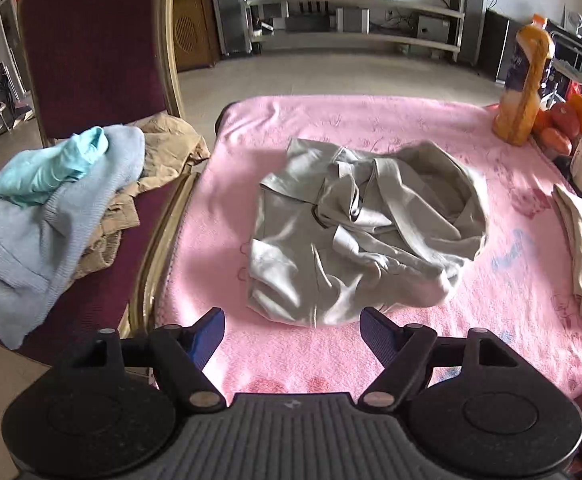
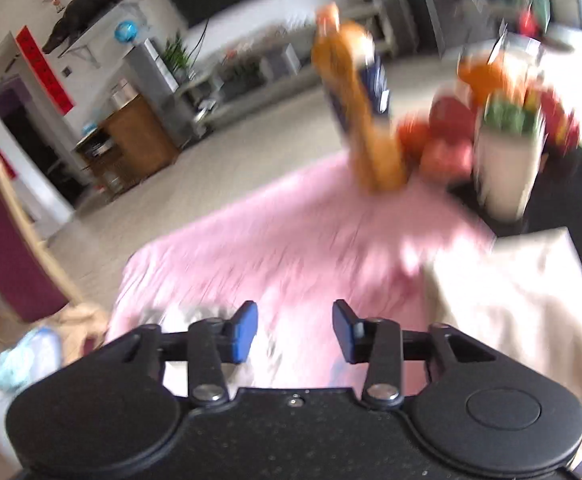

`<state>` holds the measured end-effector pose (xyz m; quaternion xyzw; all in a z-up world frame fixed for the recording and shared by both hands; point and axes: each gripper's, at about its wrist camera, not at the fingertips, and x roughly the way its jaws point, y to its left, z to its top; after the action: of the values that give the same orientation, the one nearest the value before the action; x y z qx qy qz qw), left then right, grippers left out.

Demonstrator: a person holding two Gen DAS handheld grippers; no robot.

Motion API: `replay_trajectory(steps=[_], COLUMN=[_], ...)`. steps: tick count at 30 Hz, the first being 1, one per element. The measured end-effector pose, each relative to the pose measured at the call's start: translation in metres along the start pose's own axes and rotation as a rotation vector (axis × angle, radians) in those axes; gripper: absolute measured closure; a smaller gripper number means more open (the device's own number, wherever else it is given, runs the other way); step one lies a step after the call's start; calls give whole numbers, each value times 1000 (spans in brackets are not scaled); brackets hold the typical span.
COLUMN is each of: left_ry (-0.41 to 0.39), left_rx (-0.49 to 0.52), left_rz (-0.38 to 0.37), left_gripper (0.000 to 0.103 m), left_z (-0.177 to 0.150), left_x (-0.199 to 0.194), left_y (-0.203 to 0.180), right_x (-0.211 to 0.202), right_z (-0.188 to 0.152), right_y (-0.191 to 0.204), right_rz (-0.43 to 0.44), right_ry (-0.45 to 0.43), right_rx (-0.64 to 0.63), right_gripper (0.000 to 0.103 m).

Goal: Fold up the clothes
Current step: 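Lower the grey garment onto the pink blanket and open the right gripper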

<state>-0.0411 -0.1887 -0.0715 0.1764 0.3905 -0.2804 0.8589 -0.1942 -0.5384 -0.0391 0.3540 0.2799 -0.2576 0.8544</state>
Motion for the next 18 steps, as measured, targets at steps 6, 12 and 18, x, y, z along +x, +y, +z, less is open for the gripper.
replay_trajectory(steps=[6, 12, 18], left_ry=[3, 23, 40], left_rx=[-64, -96, -187], left_rz=[39, 101, 46], left_gripper=[38, 38, 36], left_z=[10, 22, 7], left_x=[28, 61, 85], left_y=[2, 30, 52], right_x=[26, 63, 102], right_z=[-62, -103, -123], right_y=[17, 52, 74], right_rz=[247, 290, 219], right_ry=[176, 296, 370], right_rx=[39, 74, 65], right_gripper=[43, 74, 51])
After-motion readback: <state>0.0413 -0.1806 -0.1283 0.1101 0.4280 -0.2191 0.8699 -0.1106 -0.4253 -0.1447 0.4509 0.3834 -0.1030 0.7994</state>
